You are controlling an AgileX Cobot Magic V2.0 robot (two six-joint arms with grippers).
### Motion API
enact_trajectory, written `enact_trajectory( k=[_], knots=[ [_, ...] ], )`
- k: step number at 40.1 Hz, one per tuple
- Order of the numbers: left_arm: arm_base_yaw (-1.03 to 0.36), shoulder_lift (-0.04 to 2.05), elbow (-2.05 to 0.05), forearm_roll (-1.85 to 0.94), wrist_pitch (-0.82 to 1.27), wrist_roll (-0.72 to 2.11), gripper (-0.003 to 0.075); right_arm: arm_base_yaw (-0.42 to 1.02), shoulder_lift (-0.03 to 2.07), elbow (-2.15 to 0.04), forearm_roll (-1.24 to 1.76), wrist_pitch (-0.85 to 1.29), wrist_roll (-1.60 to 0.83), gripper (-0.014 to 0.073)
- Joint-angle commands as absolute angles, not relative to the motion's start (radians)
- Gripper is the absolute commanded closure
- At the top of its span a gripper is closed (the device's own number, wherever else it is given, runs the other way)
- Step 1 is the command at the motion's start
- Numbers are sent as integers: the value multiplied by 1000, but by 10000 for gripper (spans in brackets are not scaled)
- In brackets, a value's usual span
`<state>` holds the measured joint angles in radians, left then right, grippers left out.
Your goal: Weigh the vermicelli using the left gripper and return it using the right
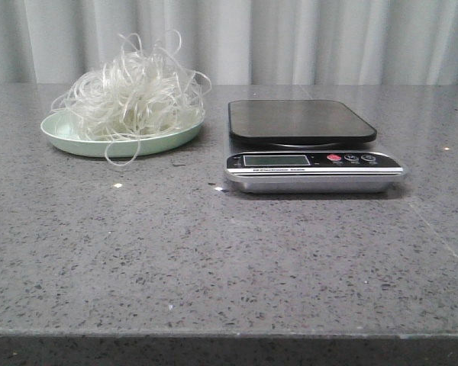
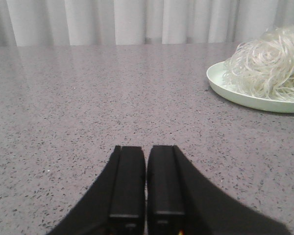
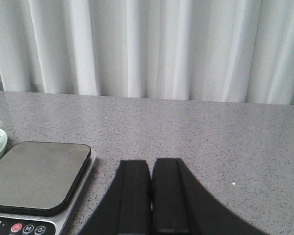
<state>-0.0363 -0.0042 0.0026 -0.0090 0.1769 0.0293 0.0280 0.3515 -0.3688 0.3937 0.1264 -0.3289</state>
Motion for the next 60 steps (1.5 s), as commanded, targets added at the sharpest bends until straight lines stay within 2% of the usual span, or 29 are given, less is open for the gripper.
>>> enact_trajectory(
  k=[1,31,41,49,60],
  knots=[
    [-34,-23,9,-17,106,19,583,22,358,-394,395,49,-328,442],
    [-34,-23,9,-17,106,19,583,22,358,-393,392,49,-328,442],
    [-34,-23,9,-17,106,19,583,22,347,-378,197,51,-216,442],
    [-34,-23,9,-17,106,19,583,22,219,-263,60,44,-34,442],
    [-34,-23,9,-17,106,19,583,22,-30,-63,46,41,-22,442]
  ],
)
